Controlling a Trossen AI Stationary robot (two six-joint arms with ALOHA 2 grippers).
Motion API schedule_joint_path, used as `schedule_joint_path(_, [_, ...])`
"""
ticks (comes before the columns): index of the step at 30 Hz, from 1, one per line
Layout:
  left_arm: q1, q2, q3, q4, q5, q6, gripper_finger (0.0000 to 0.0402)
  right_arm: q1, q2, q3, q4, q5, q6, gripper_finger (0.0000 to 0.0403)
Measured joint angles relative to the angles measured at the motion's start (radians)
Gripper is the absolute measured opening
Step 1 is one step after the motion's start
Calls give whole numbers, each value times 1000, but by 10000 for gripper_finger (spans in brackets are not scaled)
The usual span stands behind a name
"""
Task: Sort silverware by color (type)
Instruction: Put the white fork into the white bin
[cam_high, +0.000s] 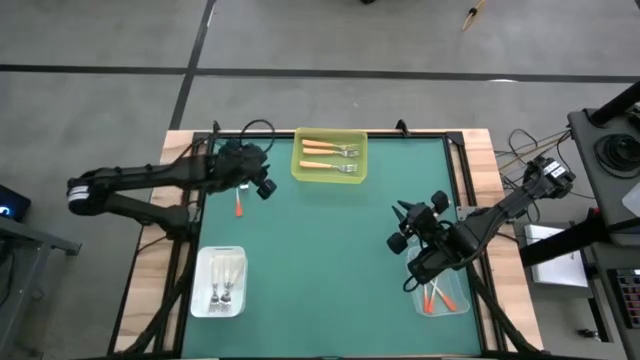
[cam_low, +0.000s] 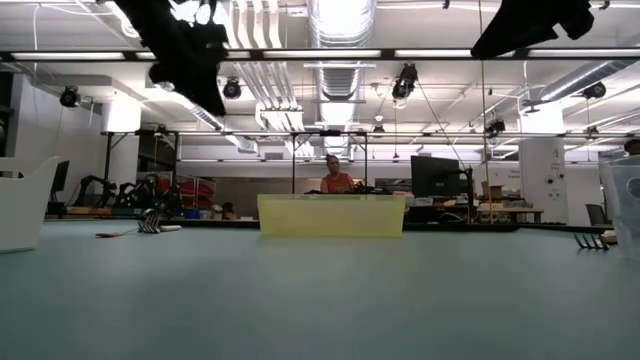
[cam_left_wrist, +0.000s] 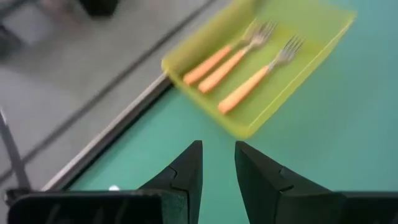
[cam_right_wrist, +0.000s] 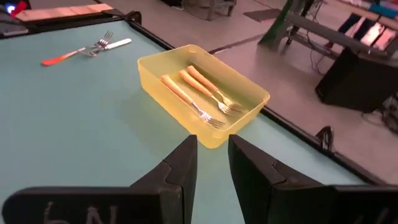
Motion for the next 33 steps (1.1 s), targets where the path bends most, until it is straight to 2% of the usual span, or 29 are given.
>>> schedule_joint_path(7, [214,140,3,-38,161,-4,77,-13,-9,17,-1,49,-120,82])
schedule_joint_path(16, [454,339,2,-75,161,-48,77,-34,-29,21,-5,67,-199,82])
schedule_joint_path(23, [521,452,2,-72,160,-49,77,-34,-25,21,-6,67,-209,82])
schedule_joint_path(33, [528,523,2,-71,152,-64,86,-34,-25,20,-6,67,-209,82])
